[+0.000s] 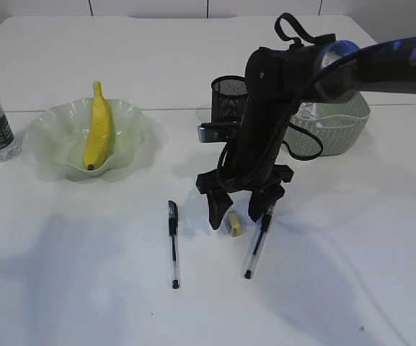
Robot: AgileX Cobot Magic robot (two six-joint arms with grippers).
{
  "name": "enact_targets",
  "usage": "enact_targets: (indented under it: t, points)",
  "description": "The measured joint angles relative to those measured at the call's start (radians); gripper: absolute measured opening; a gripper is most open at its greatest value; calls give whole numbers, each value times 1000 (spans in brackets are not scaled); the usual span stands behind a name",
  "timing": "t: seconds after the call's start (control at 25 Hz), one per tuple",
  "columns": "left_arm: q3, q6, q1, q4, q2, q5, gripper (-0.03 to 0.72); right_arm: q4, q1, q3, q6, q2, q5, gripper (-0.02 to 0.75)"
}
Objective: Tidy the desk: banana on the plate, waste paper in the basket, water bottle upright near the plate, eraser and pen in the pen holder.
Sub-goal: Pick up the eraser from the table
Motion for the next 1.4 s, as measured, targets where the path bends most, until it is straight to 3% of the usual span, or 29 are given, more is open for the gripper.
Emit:
enact_targets:
  t: [0.72,1.0,1.4]
  points:
    - [0,0,0,0,0,-2,-24,-77,13,0,0,0,-2,583]
    - [0,0,0,0,0,-2,-24,-68,13,0,0,0,-4,479]
    - [0,0,0,0,0,-4,-24,-62,15,0,0,0,-4,464]
